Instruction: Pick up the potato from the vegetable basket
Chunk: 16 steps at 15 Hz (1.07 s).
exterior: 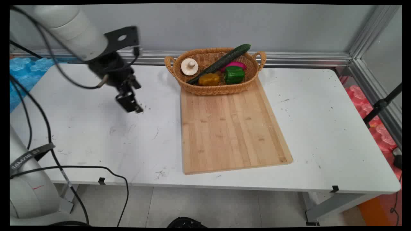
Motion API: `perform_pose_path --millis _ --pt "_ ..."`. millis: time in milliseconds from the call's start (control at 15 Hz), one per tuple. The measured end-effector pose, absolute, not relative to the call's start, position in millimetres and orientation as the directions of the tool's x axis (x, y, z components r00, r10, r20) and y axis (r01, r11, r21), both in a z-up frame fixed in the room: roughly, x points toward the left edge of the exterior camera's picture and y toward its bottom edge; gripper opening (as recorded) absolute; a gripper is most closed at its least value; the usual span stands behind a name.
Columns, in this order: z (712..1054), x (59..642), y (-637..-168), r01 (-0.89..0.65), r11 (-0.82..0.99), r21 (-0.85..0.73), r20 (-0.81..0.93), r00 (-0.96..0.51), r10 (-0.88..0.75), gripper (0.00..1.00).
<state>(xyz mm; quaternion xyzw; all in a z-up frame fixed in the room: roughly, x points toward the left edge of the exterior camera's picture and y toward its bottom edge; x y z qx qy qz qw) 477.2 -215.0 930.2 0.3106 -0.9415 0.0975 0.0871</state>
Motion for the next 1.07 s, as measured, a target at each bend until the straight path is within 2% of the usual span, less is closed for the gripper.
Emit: perform_pose_path --millis 733,1067 --pt "949.8 431.9 -335.8 -0.584 0.782 -0.215 0.379 -0.788 -0.484 1.00" --pt "944.7 423.3 -381.4 -0.571 0.788 -0.232 0.428 -0.787 -0.444 1.00"
